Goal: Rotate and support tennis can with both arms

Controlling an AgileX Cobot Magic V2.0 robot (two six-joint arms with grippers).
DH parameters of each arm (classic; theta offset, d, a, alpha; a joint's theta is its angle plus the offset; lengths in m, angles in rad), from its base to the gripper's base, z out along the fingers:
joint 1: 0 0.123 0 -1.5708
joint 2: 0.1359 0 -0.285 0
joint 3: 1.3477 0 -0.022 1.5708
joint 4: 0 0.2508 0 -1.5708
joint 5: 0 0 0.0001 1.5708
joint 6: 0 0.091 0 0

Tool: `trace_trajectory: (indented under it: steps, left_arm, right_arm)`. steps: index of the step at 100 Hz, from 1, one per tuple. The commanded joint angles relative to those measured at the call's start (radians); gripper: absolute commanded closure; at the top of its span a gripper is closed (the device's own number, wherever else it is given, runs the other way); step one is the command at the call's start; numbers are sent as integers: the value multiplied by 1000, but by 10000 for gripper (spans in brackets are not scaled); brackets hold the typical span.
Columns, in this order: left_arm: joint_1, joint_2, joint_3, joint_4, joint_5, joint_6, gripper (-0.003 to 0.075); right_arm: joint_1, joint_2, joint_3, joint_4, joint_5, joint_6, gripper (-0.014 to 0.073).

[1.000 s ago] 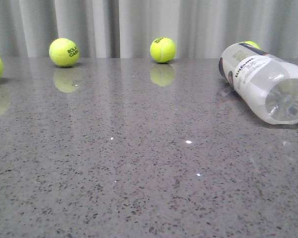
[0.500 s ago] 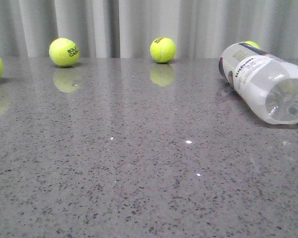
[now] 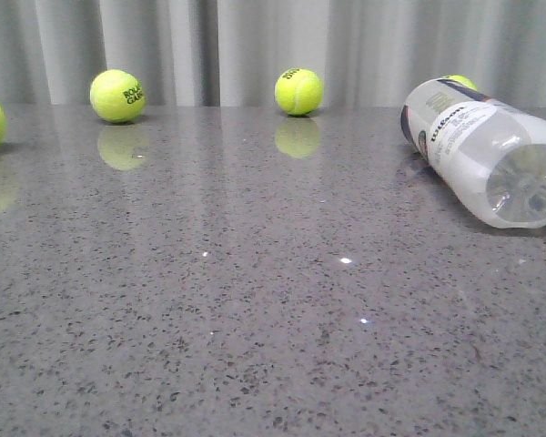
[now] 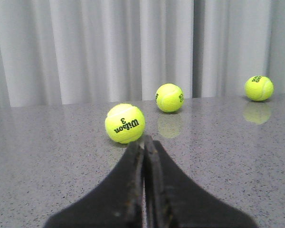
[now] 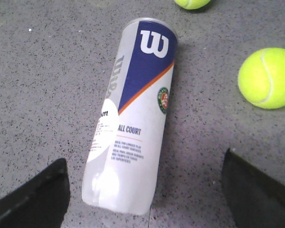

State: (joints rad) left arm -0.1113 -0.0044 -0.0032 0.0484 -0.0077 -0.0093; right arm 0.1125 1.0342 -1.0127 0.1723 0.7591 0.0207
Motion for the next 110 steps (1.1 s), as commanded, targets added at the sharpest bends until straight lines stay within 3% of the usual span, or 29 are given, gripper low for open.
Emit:
trace_trajectory:
  steps: [1, 44, 79, 85, 102, 110]
  left_arm:
    - [0, -39, 46, -1, -83, -7, 741]
    - [0, -39, 46, -1, -83, -7, 741]
    - [0, -39, 46, -1, -83, -7, 741]
    - [0, -39, 46, -1, -83, -7, 741]
    - [0, -39, 46, -1, -83, -7, 741]
    - [0, -39, 46, -1, -83, -7, 741]
  right_arm:
    - [9, 70, -83, 32, -47, -21, -45]
    - [83, 424, -254, 32, -71, -21, -45]
    - [83, 583, -260, 32, -68, -21, -31]
    - [83, 585, -260, 32, -59, -21, 13]
    - [83, 577, -299, 32, 1, -27, 298]
    - [83, 571, -344, 32, 60, -57, 377]
